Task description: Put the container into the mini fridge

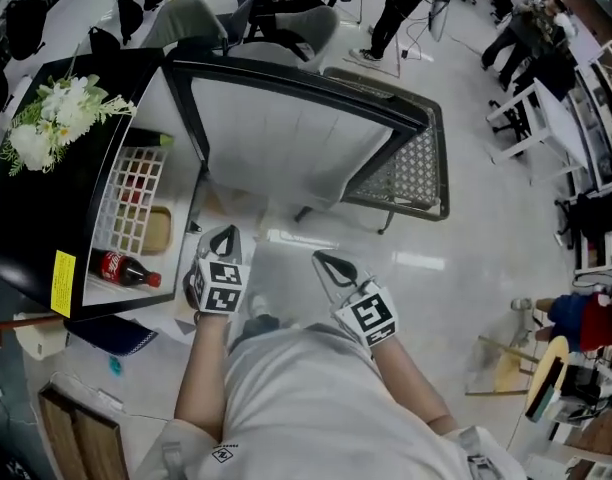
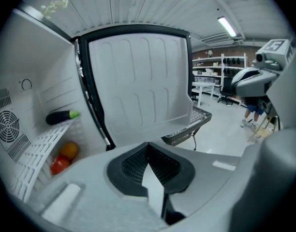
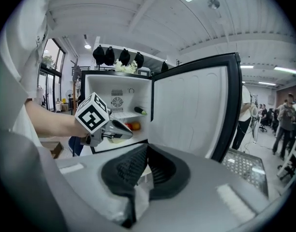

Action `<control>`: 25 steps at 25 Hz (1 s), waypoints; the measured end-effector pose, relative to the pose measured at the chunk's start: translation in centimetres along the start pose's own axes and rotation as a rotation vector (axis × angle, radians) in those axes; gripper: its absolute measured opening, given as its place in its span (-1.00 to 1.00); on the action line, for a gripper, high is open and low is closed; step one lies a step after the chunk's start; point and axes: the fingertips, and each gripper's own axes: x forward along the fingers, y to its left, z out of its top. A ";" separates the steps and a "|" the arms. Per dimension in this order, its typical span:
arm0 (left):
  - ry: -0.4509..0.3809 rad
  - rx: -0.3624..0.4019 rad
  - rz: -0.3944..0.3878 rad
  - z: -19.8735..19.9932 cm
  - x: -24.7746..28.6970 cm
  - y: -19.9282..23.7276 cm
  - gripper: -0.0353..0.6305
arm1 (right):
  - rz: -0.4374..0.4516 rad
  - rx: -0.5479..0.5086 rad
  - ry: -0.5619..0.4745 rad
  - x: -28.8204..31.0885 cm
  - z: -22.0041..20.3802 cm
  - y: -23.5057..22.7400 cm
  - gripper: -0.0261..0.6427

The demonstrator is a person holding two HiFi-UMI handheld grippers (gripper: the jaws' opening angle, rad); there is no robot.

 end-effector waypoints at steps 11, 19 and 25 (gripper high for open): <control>-0.197 -0.010 -0.167 7.4 -4.5 -5.6 -0.87 | -0.058 0.010 -0.120 -4.5 4.0 -2.1 -0.91; -0.312 -0.034 -0.263 10.8 -7.7 -7.4 -0.87 | -0.104 0.060 -0.204 -7.8 6.4 -3.4 -0.91; -0.375 -0.041 -0.316 12.2 -9.5 -8.0 -0.87 | -0.111 0.062 -0.241 -9.4 7.4 -3.3 -0.91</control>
